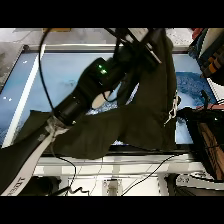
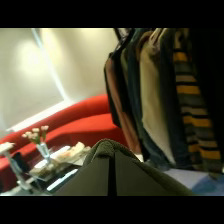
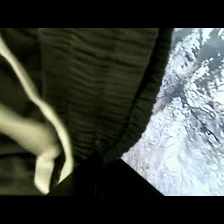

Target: Fold the clothes and pants, and hang the long-sleeved shirts on hangers.

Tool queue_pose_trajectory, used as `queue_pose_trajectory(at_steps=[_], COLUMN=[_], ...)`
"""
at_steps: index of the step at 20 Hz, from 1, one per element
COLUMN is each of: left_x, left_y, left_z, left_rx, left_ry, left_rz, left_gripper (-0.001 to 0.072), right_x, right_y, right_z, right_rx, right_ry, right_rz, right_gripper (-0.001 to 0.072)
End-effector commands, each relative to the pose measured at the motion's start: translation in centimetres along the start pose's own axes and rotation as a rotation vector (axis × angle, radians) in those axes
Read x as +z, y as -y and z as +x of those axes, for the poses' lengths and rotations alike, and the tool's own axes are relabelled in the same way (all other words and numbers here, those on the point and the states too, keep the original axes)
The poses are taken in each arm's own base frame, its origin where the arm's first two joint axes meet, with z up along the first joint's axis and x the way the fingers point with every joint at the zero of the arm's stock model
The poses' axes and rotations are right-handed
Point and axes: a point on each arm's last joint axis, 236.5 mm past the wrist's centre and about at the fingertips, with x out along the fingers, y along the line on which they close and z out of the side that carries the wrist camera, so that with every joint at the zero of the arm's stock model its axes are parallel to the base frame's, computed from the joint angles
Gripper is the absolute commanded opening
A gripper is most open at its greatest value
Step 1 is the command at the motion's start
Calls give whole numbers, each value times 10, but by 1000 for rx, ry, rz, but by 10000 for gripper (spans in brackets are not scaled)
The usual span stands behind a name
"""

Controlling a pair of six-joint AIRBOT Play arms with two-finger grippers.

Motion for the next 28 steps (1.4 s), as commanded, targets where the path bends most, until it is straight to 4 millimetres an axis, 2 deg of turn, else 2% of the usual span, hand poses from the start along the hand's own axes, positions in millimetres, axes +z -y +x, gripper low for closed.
queue_pose_trajectory(at_steps=[1,3,5,6,7,8,9,10,11,12,13,14,15,16,19,20,21,23,25,28], left_x=[-48,-105,-150,-164,-170,-168,-165,-164,-164,-166,-170,-178,-193,-211,-283,-309,-330,-364,-396,-439], left_y=[78,148,215,239,252,258,255,246,236,221,202,178,144,112,17,-7,-22,-28,-13,24], left_z=[4,1,-4,-8,-10,-11,-10,-9,-8,-10,-12,-17,-25,-36,-84,-104,-118,-133,-141,-156], left_rx=[-164,-297,-395,-428,-442,-446,-440,-429,-418,-406,-389,-359,-311,-259,-69,-13,32,57,49,32], left_ry=[-175,-335,-428,-453,-466,-471,-471,-471,-477,-499,-532,-581,-658,-733,-974,-1050,-1102,-1155,-1205,-1312], left_rz=[-51,-130,-183,-194,-222,-280,-315,-326,-326,-335,-349,-384,-441,-494,-650,-698,-768,-930,-1064,-1179], left_gripper=[15,15,15,15,15,16,48,279,624,695,691,629,466,430,446,447,449,682,707,708], right_x=[0,0,0,0,-1,-1,-1,-3,-4,-5,-6,-6,-7,-7,-7,-7,-7,-7,-7,-5], right_y=[-1,-1,-1,0,2,4,7,8,9,10,11,11,12,12,12,12,12,12,12,14], right_z=[0,0,0,0,0,0,0,0,0,0,0,0,0,0,0,0,0,0,0,0], right_rx=[4,4,2,-2,-9,-19,-29,-36,-40,-43,-46,-48,-50,-51,-50,-51,-50,-51,-51,-61], right_ry=[0,0,0,-2,-4,-4,-6,-13,-18,-20,-24,-28,-30,-30,-29,-29,-30,-29,-29,-21], right_rz=[0,0,0,-1,-3,-4,-7,-9,-11,-12,-13,-14,-15,-15,-14,-15,-15,-16,-16,-18], right_gripper=[29,29,29,29,29,30,29,29,30,29,30,29,29,29,29,30,30,30,30,30])
